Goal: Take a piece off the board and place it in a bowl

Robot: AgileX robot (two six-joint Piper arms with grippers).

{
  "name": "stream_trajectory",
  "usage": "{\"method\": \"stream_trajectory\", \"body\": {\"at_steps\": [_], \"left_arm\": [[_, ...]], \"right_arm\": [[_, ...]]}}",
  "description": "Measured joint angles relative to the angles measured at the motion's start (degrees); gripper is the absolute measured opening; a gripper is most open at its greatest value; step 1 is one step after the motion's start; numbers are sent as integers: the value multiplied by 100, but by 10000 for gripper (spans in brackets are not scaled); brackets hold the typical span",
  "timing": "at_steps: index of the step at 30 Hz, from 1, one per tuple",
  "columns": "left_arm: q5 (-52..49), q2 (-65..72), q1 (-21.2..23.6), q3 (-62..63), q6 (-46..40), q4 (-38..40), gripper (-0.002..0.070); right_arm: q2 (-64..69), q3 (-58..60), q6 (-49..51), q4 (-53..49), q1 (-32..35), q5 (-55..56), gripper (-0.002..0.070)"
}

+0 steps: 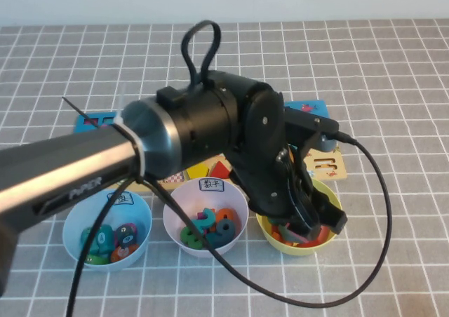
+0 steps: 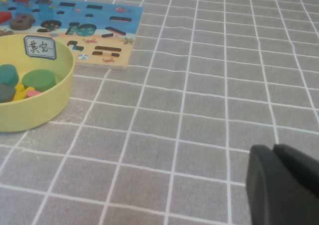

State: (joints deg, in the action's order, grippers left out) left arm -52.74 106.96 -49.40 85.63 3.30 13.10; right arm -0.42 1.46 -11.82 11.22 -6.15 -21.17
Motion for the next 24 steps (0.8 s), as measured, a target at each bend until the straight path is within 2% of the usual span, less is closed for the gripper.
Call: {"method": "stream_trajectory", "body": {"at_steps": [24], "left_arm": [[470, 439, -19, 37, 210, -424, 285]], "right_arm": [[0, 0, 0, 0, 0, 0, -18]]}}
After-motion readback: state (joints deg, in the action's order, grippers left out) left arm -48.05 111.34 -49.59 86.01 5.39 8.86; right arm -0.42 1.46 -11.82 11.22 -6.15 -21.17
